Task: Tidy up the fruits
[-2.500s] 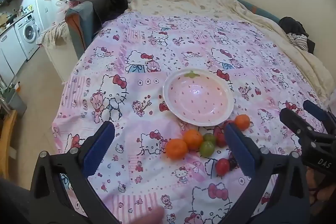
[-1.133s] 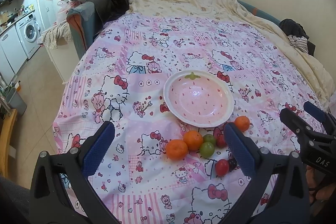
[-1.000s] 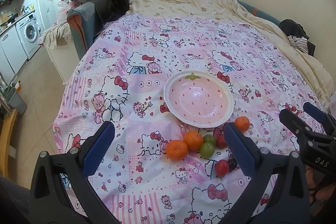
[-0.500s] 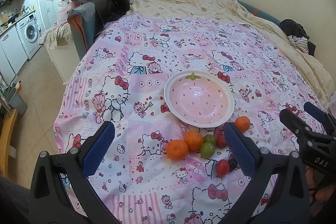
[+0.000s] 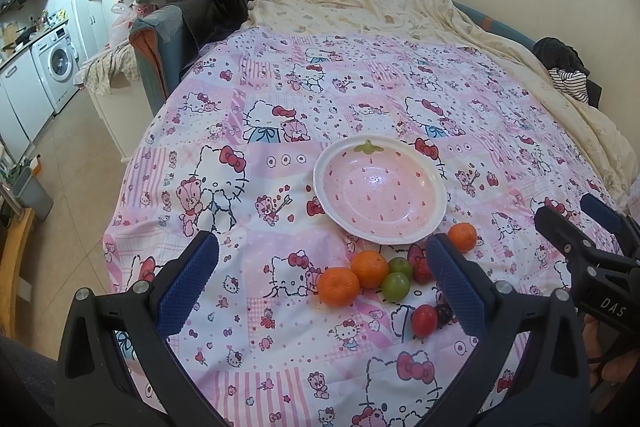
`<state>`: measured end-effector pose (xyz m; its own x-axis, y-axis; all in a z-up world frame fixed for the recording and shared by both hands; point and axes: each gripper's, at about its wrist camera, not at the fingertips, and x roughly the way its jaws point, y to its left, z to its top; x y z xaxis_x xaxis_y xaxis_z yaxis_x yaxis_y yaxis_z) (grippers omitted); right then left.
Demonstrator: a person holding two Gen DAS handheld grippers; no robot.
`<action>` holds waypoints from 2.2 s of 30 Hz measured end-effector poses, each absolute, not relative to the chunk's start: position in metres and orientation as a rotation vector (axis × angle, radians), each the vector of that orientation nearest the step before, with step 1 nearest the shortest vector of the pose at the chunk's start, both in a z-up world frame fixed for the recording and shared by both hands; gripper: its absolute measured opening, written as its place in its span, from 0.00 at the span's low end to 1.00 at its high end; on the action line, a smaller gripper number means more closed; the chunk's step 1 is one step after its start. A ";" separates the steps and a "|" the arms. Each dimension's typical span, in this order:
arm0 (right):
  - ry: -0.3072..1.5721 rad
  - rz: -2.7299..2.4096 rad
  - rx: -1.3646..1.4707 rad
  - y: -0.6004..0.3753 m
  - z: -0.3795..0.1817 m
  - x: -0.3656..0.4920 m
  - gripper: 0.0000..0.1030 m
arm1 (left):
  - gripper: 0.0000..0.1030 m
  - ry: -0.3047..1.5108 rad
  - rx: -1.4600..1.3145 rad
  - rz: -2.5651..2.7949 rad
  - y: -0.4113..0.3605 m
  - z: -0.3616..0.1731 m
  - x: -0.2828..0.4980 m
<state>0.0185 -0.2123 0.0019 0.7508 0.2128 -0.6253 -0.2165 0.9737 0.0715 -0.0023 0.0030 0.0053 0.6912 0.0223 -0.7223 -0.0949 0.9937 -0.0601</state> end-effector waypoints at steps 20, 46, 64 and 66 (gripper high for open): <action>0.696 0.234 0.006 -0.214 0.001 0.019 1.00 | 0.99 0.816 -0.100 0.074 0.006 0.003 -0.001; 1.041 0.219 0.258 -0.268 -0.045 0.057 0.97 | 0.50 1.262 -0.032 -0.004 -0.017 -0.116 0.054; 1.257 0.297 0.417 -0.274 -0.079 0.081 0.63 | 0.36 1.197 -0.100 -0.026 -0.006 -0.079 0.034; 1.310 0.313 0.437 -0.271 -0.089 0.089 0.60 | 0.36 1.180 -0.121 -0.020 -0.004 -0.070 0.028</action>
<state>0.0889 -0.2707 -0.0892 0.2348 0.4599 -0.8564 0.0228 0.8781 0.4779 0.0280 -0.0040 -0.0703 0.3812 -0.0790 -0.9211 -0.0479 0.9933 -0.1050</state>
